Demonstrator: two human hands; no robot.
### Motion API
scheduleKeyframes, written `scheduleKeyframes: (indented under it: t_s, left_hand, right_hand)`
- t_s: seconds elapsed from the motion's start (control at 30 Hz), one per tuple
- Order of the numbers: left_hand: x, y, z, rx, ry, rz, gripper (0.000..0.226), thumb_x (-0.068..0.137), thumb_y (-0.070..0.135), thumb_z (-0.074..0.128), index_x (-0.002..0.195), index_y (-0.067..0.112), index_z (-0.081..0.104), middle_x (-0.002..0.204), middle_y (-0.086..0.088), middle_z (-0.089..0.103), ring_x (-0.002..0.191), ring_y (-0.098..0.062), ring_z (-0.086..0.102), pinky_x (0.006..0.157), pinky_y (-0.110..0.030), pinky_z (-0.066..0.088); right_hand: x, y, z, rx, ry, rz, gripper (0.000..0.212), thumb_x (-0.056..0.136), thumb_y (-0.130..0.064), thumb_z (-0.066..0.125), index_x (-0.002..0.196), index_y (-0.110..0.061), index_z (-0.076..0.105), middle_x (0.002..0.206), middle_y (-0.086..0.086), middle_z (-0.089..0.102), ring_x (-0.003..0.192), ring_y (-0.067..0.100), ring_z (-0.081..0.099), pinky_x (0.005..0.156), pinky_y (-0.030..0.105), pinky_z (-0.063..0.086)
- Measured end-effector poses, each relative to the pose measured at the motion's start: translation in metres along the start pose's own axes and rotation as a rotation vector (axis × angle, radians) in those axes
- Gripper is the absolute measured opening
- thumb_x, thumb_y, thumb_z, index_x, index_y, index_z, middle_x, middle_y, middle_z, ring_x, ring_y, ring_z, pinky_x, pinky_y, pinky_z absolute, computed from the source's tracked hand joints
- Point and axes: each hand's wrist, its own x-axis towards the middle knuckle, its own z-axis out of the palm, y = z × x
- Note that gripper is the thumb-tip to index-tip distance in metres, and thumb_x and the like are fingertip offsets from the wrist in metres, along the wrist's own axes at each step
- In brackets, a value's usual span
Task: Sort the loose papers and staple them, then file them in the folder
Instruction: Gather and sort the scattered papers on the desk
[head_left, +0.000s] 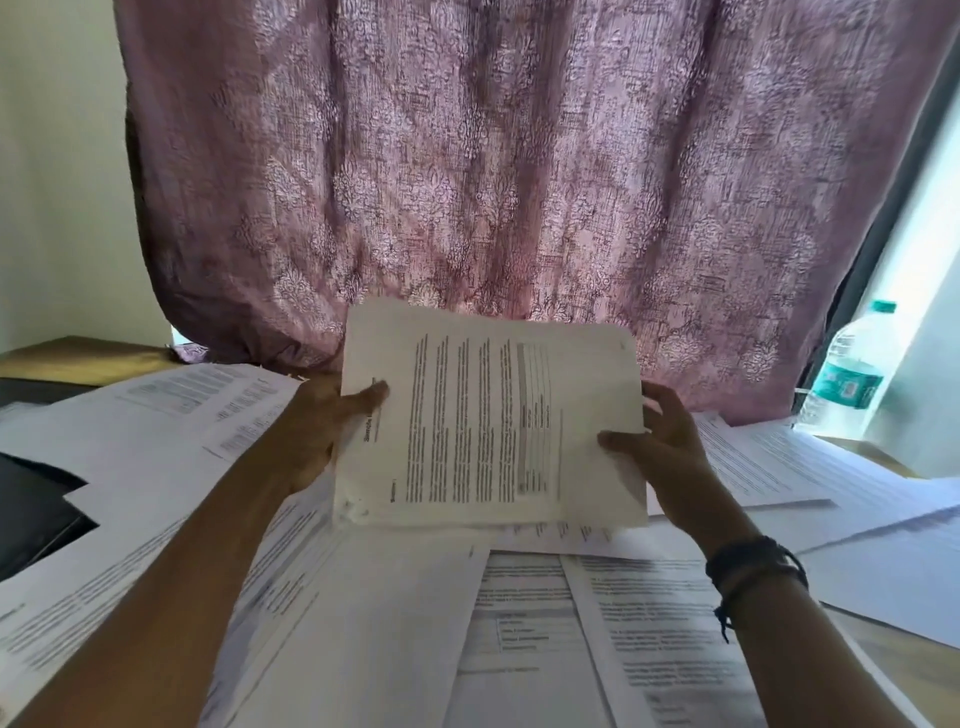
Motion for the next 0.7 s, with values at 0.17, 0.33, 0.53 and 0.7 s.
scheduleKeyframes:
  t_s: [0.17,0.33,0.53,0.7]
  left_hand:
    - [-0.001,0.003,0.021,0.285,0.319,0.339,0.016,0.096,0.016,0.053,0.112,0.014,0.056,0.087,0.015,0.065,0.077,0.000,0.063,0.062,-0.006,0.051]
    - [-0.004,0.003,0.030,0.315,0.335,0.447,0.014,0.099,0.017,0.046,0.113,0.015,0.051,0.098,0.010,0.062,0.080,0.006,0.064,0.069,-0.009,0.053]
    - [-0.002,-0.025,0.025,0.470,0.167,0.205,0.039,0.101,0.014,0.042,0.138,0.005,0.036,0.137,-0.012,0.051,0.124,-0.027,0.052,0.099,-0.039,0.047]
    - [-0.004,-0.029,0.021,0.588,0.270,0.088,0.037,0.100,0.009,0.044,0.135,-0.001,0.038,0.140,-0.016,0.049,0.128,-0.033,0.048,0.098,-0.034,0.041]
  right_hand:
    - [-0.003,-0.009,0.018,-0.210,0.132,-0.314,0.059,0.085,0.007,0.062,0.132,-0.009,0.030,0.111,-0.004,0.054,0.095,-0.004,0.055,0.062,0.003,0.048]
    - [-0.005,-0.009,0.029,-0.219,0.187,-0.385,0.056,0.088,0.002,0.060,0.132,-0.011,0.027,0.109,-0.018,0.048,0.095,-0.016,0.054,0.069,0.002,0.048]
    - [-0.015,0.021,0.034,-0.349,0.051,-0.163,0.049,0.093,-0.011,0.060,0.128,-0.010,0.025,0.106,-0.016,0.046,0.094,0.004,0.053,0.062,0.007,0.048]
    - [-0.014,0.029,0.028,-0.480,0.012,-0.079,0.047,0.093,-0.009,0.059,0.131,-0.008,0.032,0.113,-0.003,0.048,0.100,0.014,0.050,0.069,0.012,0.044]
